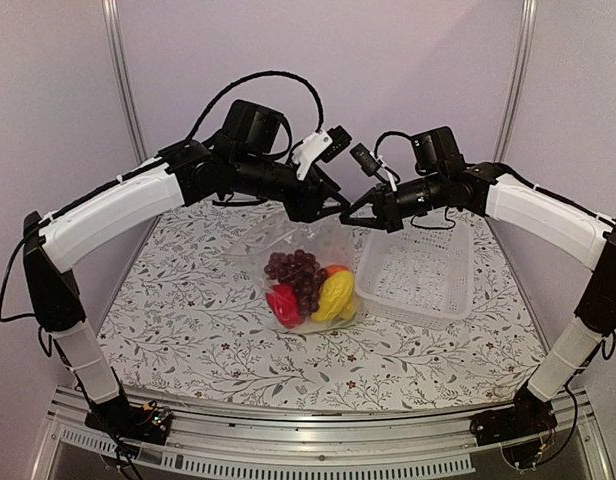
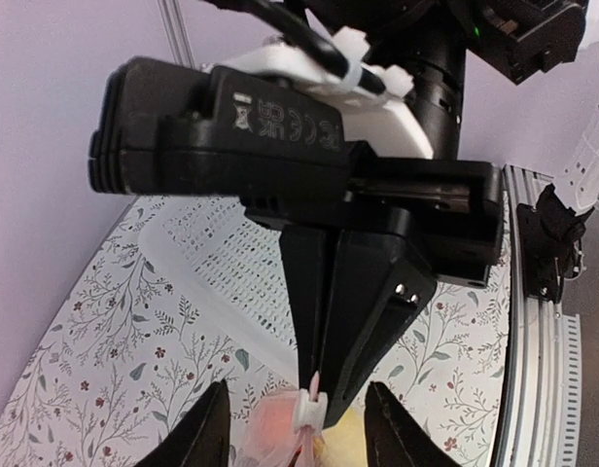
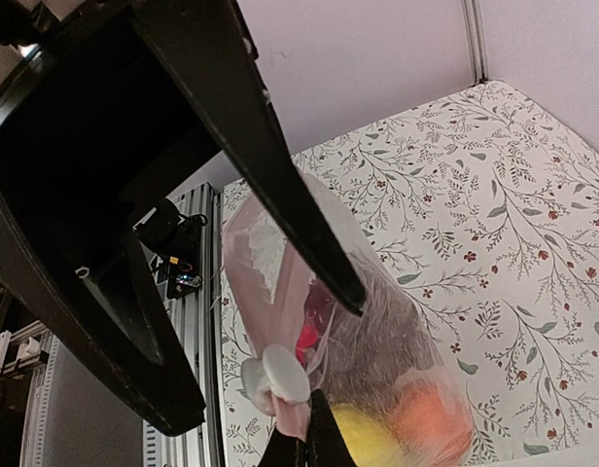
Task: Place the food in the zip-top bag and seal the zipper
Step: Zip the zipper of the food storage bag.
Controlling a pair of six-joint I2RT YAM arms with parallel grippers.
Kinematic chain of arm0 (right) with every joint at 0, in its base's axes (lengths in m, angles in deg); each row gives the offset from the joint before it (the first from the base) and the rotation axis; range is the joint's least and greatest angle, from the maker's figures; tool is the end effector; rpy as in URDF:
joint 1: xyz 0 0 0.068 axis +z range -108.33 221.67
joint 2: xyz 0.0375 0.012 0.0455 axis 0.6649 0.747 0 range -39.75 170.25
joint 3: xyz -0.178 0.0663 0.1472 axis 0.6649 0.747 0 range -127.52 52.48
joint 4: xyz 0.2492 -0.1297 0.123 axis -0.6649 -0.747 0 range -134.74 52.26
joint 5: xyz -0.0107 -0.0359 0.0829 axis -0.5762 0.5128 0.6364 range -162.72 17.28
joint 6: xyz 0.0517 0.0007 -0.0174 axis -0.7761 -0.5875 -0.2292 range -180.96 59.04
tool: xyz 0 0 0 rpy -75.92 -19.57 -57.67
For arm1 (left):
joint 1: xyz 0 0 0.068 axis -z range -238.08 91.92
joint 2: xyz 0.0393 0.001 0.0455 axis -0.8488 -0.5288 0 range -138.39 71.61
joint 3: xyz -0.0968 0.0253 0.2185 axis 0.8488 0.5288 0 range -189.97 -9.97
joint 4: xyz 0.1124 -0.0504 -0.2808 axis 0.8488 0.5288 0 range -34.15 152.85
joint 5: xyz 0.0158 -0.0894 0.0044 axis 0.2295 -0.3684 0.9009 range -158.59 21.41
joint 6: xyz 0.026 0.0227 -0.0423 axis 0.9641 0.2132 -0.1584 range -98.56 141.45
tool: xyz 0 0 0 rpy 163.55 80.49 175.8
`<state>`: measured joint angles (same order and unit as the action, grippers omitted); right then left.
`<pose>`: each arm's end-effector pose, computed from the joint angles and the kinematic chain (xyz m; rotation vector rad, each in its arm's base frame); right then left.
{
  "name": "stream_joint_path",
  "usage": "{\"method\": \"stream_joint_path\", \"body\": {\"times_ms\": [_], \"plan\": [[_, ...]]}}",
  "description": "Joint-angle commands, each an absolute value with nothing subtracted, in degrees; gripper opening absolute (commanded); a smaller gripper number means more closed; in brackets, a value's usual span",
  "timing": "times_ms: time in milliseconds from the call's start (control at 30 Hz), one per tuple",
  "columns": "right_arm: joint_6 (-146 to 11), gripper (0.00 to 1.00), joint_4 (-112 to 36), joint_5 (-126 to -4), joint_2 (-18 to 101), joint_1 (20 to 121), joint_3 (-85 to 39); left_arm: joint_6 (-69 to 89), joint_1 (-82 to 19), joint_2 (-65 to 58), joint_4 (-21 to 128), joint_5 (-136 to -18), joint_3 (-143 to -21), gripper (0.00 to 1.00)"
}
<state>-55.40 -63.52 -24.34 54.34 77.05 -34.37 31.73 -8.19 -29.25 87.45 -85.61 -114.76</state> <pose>0.3241 0.2636 0.3122 -1.2133 1.7876 1.2042 0.2803 -0.3494 0.3690 1.2190 1.7243 -0.7269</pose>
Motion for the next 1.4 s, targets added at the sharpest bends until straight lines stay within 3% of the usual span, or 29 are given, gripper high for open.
{"method": "stream_joint_path", "body": {"times_ms": [0, 167, 433, 1000, 1367], "plan": [[-55.89, 0.00, -62.88, -22.99, 51.81, 77.44, -36.12, 31.76, -7.63, -28.94, 86.50, -87.32, -114.52, 0.42], [-55.95, 0.00, -62.95, -22.88, 51.84, 77.44, -36.20, 32.37, -7.63, -29.00, 87.13, -87.03, -113.85, 0.34], [-56.04, 0.00, -62.71, -22.62, 51.93, 77.44, -36.06, 33.21, -7.72, -28.61, 87.58, -86.22, -112.22, 0.32], [-55.99, 0.00, -62.14, -25.29, 51.53, 77.40, -34.63, 33.38, -8.42, -27.47, 87.92, -86.52, -111.00, 0.02], [-56.76, 0.00, -59.98, -25.65, 49.76, 75.25, -32.02, 32.27, -12.02, -19.73, 88.93, -86.43, -101.90, 0.01]]}}
